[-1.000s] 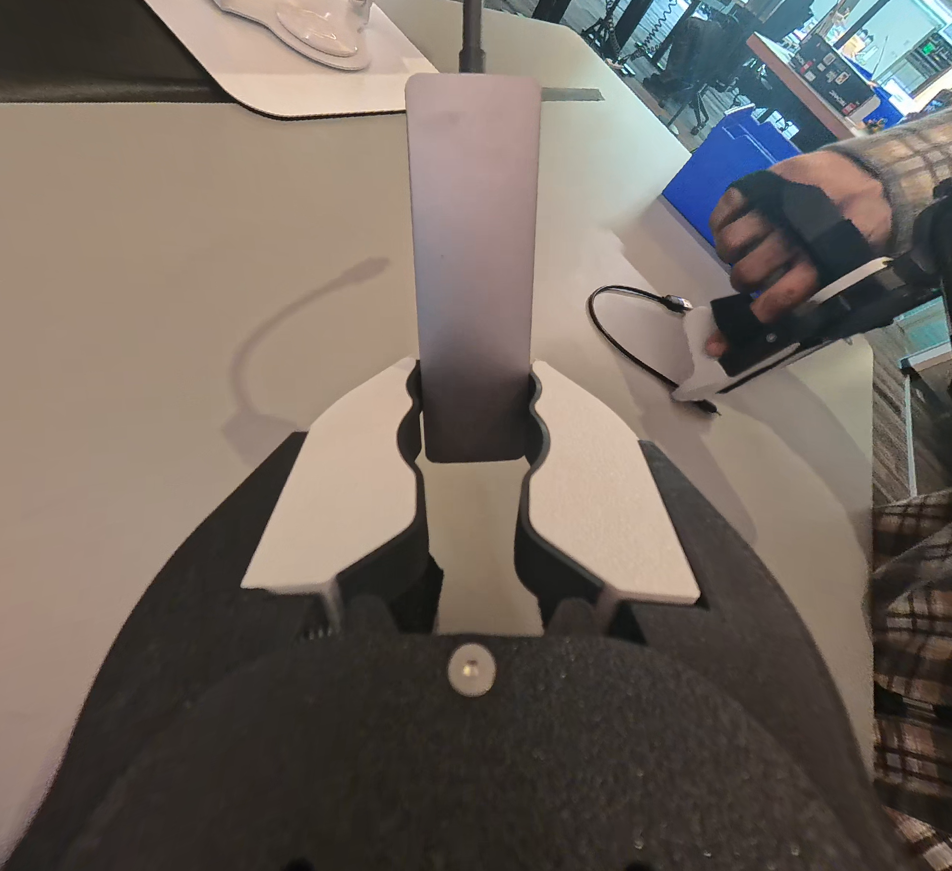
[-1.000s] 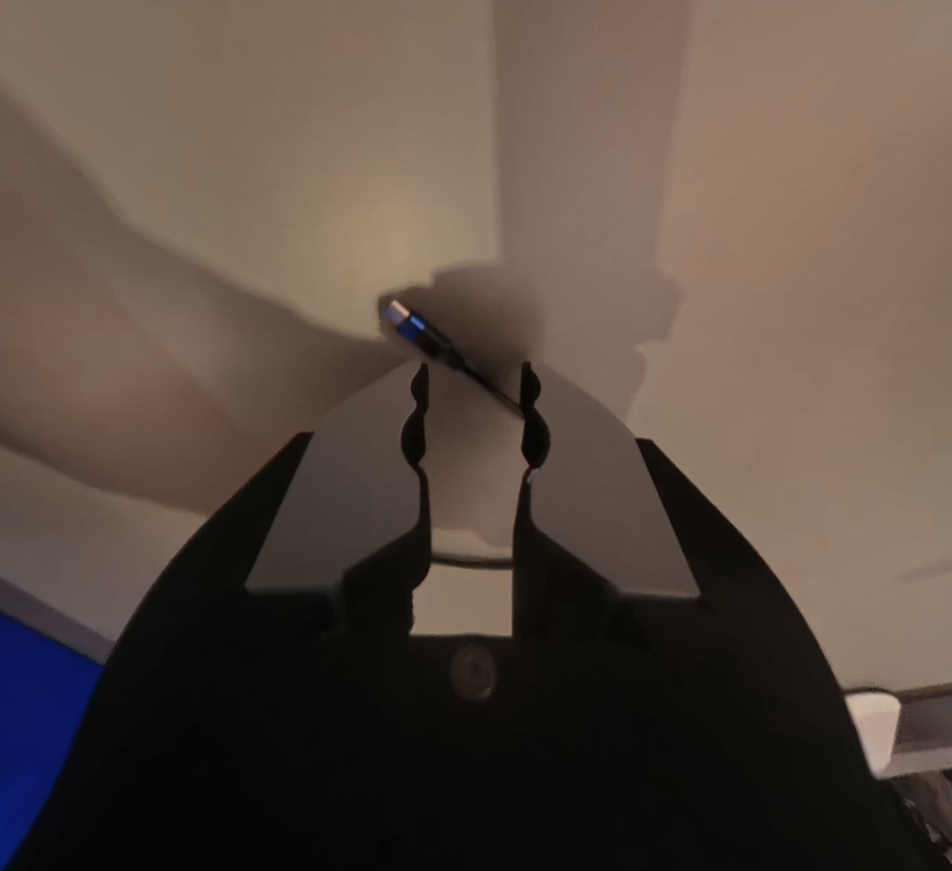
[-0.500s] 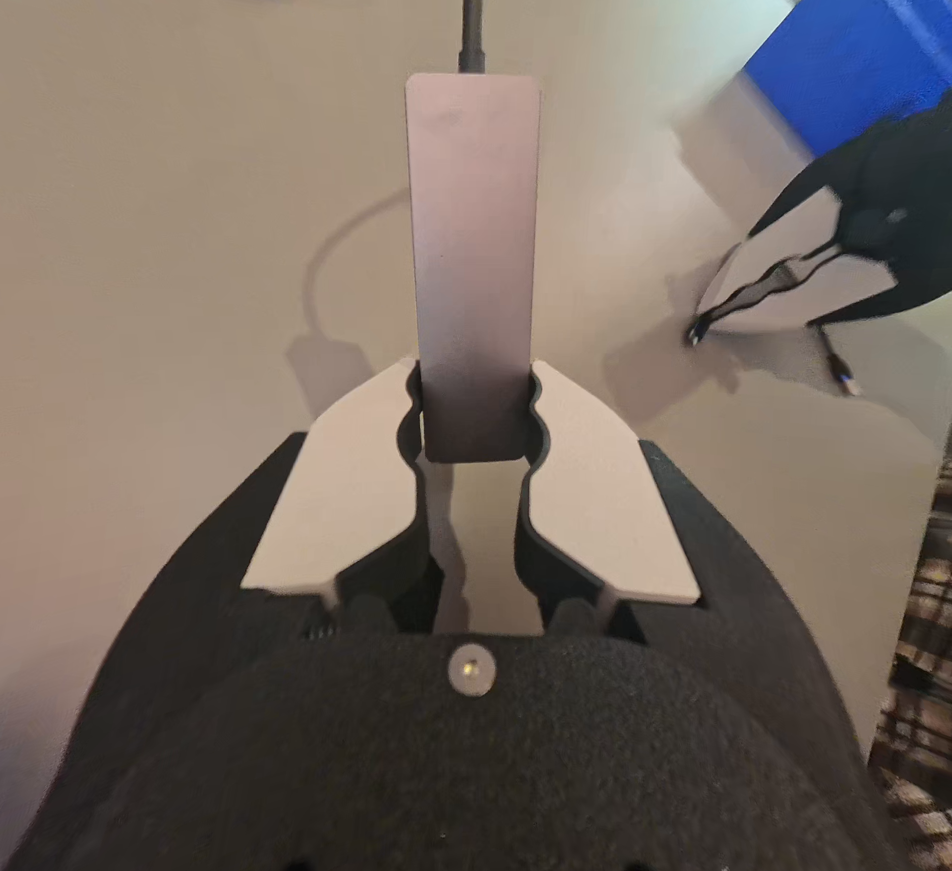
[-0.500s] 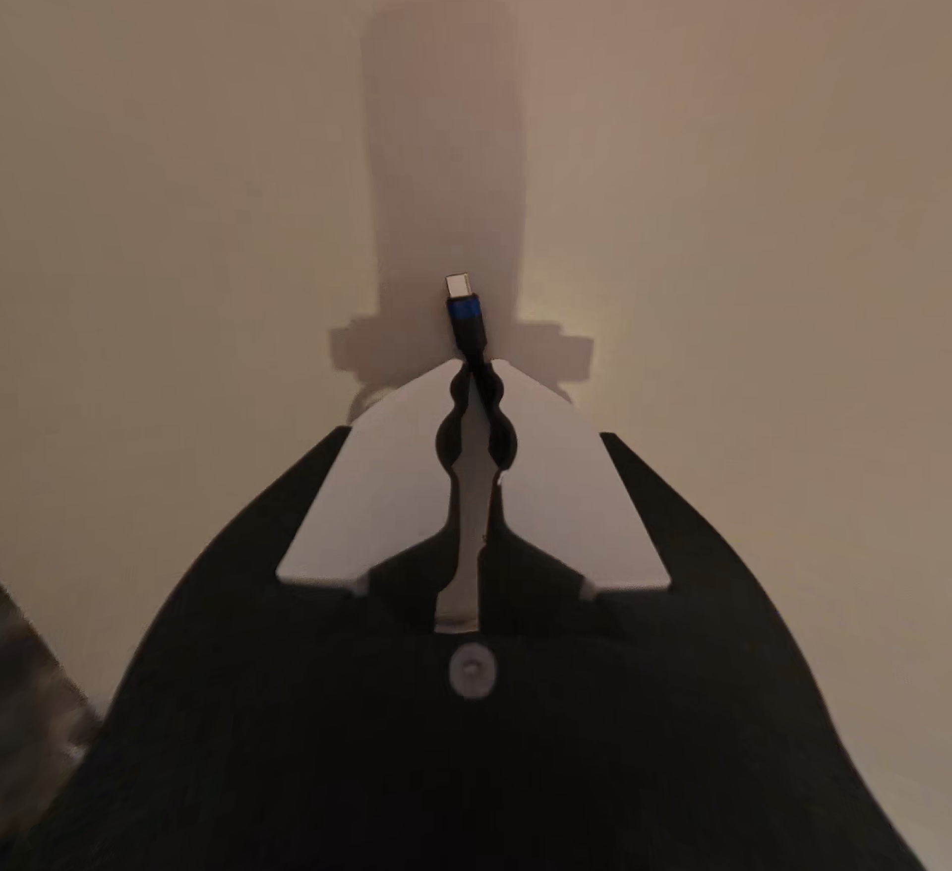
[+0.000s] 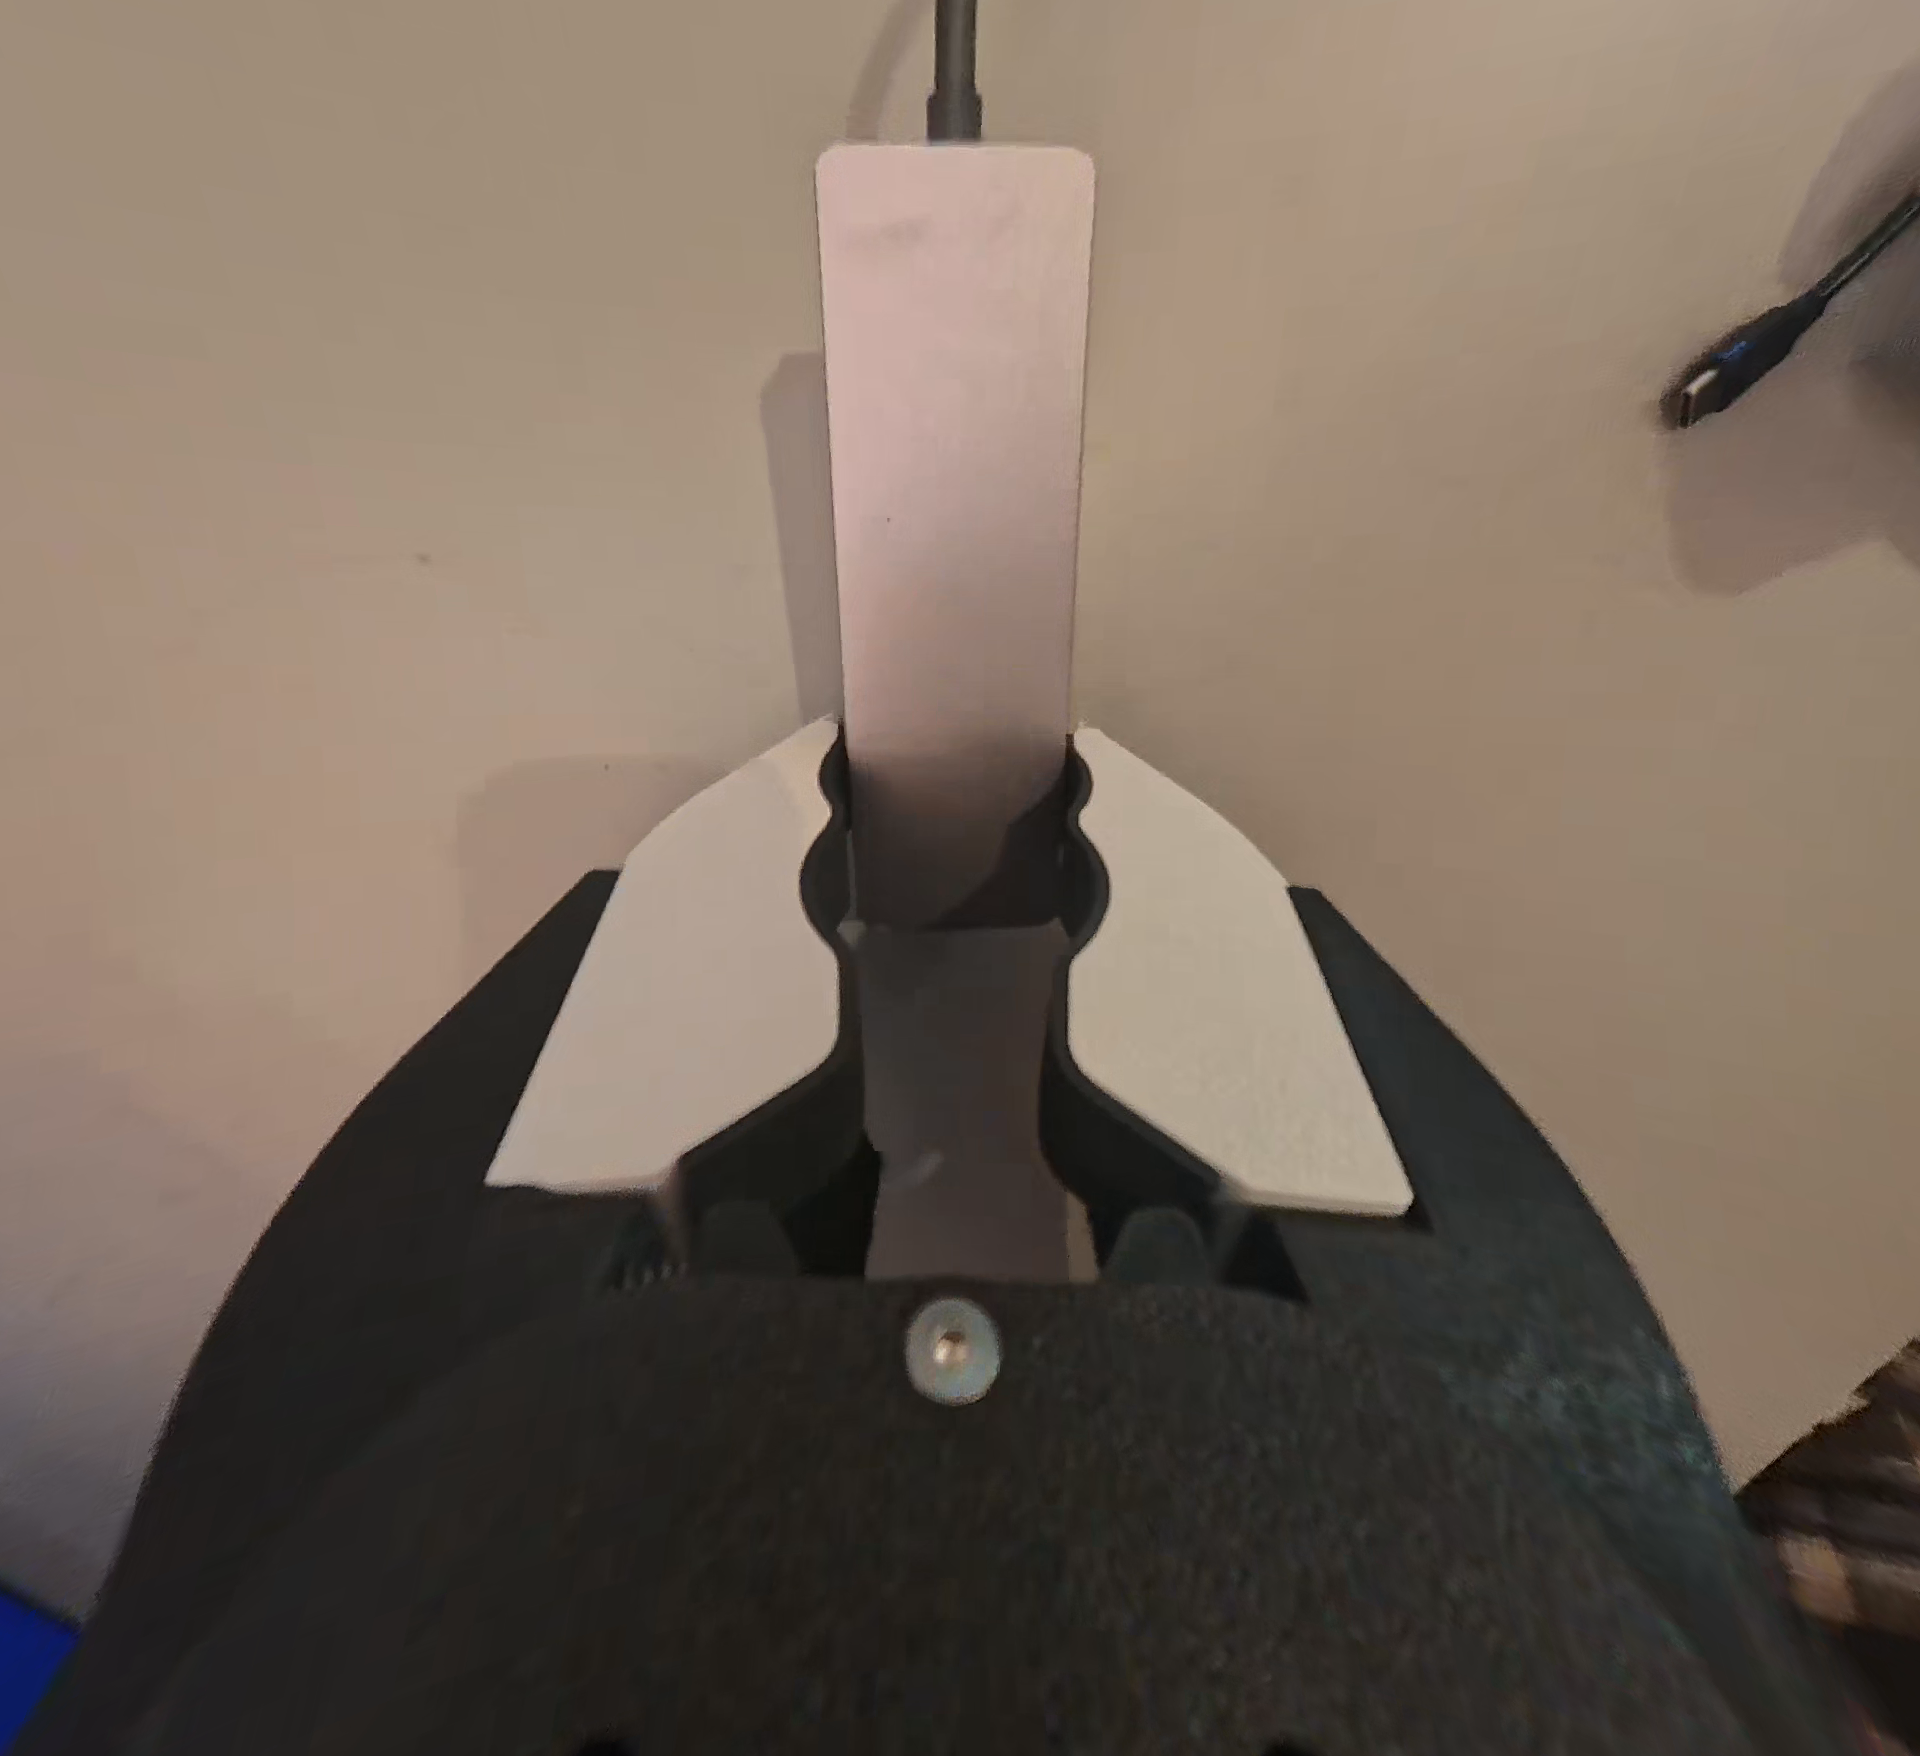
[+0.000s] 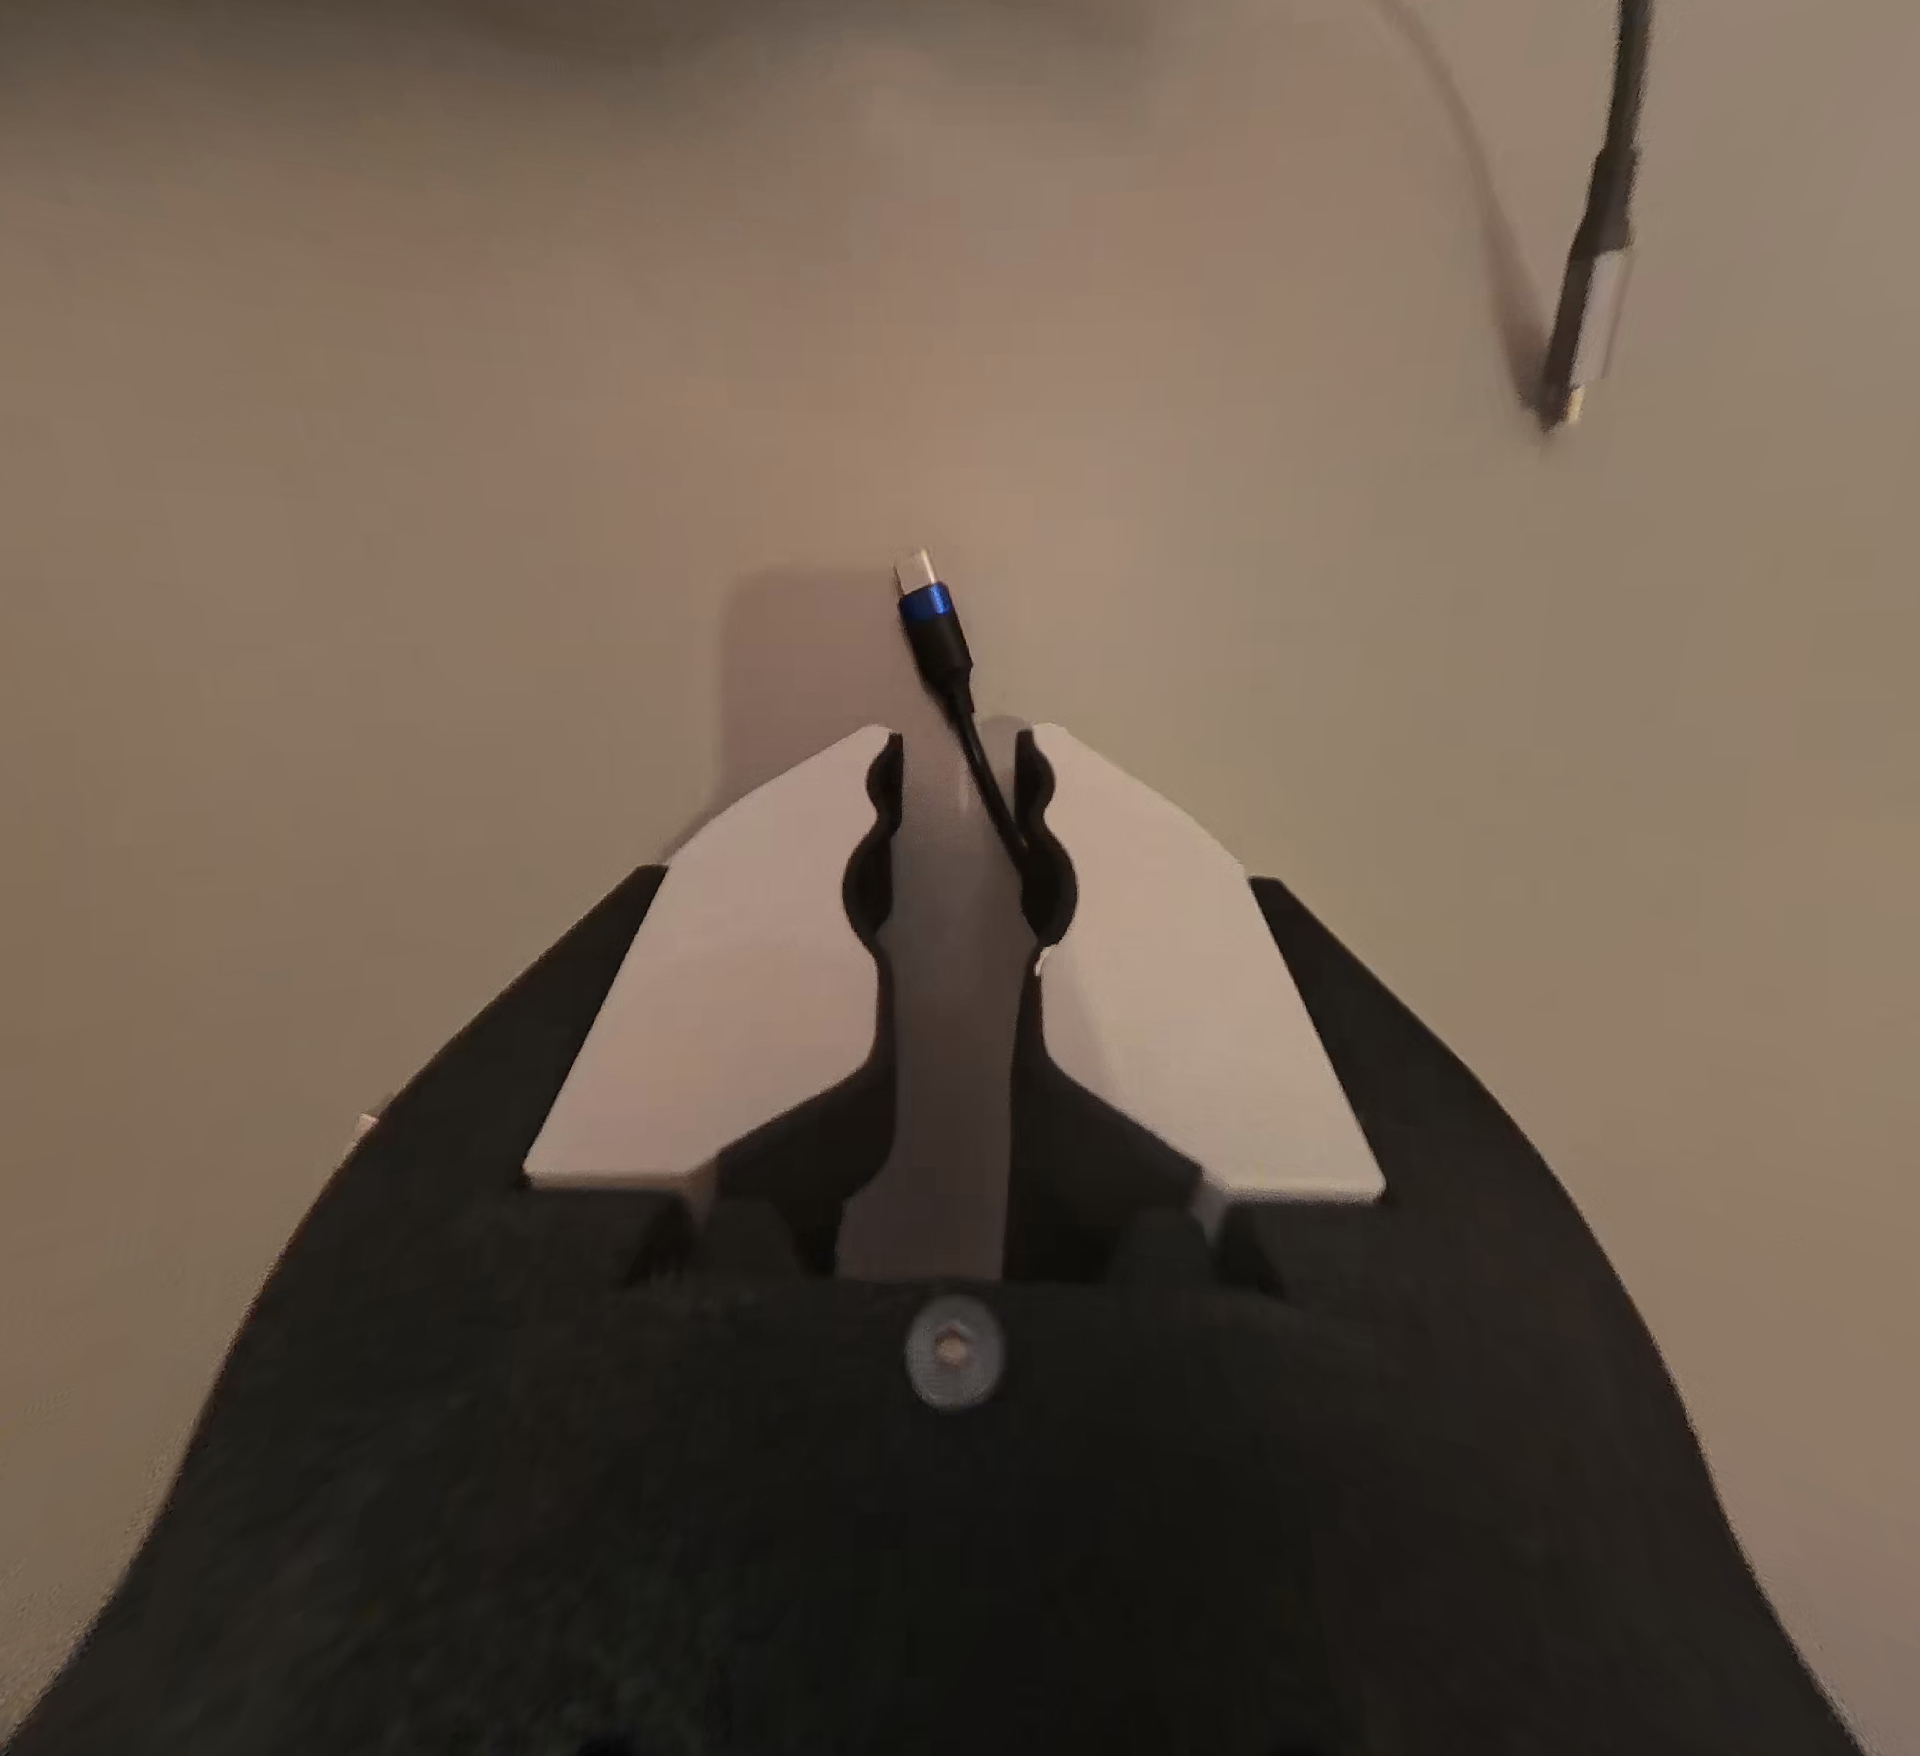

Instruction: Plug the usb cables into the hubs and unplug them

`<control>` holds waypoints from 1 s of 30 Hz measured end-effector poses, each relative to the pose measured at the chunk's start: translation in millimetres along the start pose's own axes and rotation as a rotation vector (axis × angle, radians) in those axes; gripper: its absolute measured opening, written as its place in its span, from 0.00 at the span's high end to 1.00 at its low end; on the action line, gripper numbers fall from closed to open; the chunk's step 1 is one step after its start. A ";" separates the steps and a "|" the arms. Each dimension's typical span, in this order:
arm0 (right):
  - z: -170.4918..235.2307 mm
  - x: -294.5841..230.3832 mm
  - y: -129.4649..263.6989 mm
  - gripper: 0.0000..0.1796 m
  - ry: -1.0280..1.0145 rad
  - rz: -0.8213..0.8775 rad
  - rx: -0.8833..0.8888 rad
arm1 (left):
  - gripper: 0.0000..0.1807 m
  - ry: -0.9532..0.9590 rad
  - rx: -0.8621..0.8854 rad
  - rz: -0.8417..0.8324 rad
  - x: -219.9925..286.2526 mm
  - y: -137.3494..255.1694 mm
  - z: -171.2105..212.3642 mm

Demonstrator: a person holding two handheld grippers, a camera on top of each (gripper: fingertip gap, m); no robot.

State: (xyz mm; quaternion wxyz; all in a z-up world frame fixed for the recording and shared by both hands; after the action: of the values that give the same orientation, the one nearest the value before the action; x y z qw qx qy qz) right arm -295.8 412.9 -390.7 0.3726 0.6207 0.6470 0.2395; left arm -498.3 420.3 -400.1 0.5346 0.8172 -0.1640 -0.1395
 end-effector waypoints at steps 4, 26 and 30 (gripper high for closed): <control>-1.1 0.2 7.9 0.87 0.045 0.022 0.103 | 0.77 -0.019 -0.049 0.040 4.7 8.3 5.7; -2.7 -15.3 12.5 0.86 0.223 -0.014 0.215 | 0.64 0.129 -0.110 0.263 -6.8 12.3 2.2; -3.4 -16.7 16.4 0.87 0.241 0.003 0.229 | 0.71 0.146 -0.113 0.178 -7.0 7.6 -0.2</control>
State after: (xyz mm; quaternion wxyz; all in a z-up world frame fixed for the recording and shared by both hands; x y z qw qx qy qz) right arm -289.0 398.9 -372.8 0.2187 0.6267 0.7093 0.2374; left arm -505.4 420.5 -392.6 0.6006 0.7759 -0.1884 -0.0407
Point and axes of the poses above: each gripper's, where its closed fingertips meet, y back along the fingers, z out of its underside, x = y × z across the jaws, the point moved 2 cm from there along y, back along the fingers, and after that the axes turned 12 degrees about -z, right-handed, at the moved point
